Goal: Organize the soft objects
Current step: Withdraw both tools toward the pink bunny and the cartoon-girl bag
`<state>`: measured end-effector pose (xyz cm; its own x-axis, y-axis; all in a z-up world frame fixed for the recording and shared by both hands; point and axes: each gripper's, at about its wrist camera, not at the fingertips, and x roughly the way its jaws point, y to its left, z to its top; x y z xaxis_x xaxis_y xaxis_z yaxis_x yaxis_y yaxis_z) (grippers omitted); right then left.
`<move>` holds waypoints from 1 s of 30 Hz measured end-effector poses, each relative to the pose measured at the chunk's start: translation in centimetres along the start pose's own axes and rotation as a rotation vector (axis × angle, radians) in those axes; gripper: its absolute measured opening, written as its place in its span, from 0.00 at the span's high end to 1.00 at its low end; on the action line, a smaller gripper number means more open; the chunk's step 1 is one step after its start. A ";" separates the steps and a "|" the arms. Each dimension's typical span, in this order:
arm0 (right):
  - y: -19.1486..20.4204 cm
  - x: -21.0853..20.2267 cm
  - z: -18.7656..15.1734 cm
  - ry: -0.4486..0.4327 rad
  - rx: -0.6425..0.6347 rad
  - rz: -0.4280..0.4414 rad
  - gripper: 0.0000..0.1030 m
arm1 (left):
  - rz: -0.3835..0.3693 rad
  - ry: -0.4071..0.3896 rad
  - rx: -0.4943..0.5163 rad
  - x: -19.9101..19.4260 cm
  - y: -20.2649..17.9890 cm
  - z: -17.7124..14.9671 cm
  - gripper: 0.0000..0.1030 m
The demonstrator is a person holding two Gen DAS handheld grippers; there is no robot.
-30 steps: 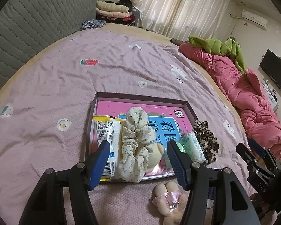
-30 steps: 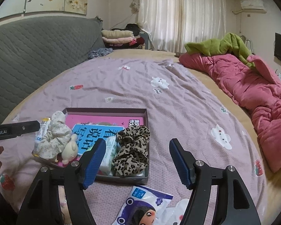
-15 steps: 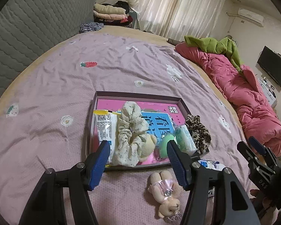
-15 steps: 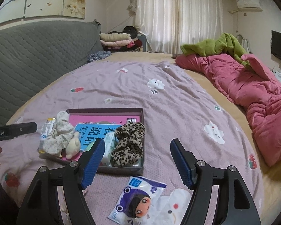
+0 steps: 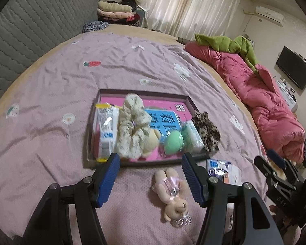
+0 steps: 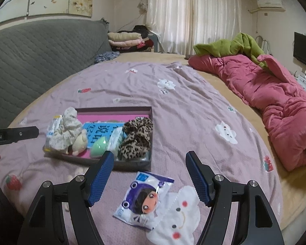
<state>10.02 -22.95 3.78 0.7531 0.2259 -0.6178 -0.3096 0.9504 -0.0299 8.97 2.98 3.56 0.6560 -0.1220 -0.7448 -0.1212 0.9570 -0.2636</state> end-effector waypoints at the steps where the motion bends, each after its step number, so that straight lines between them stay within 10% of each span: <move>1: 0.0 -0.2 -0.1 -0.001 -0.002 0.001 0.28 | -0.002 0.008 0.009 0.1 -0.2 -0.4 0.39; 30: 0.1 1.3 -4.5 0.161 0.048 0.018 0.28 | -0.049 0.199 0.027 3.0 -3.2 -6.7 0.39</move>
<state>8.42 -23.49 -0.56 0.6442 0.2093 -0.7357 -0.2912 0.9565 0.0172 6.34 -2.20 -2.01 0.4999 -0.2157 -0.8388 -0.0709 0.9550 -0.2879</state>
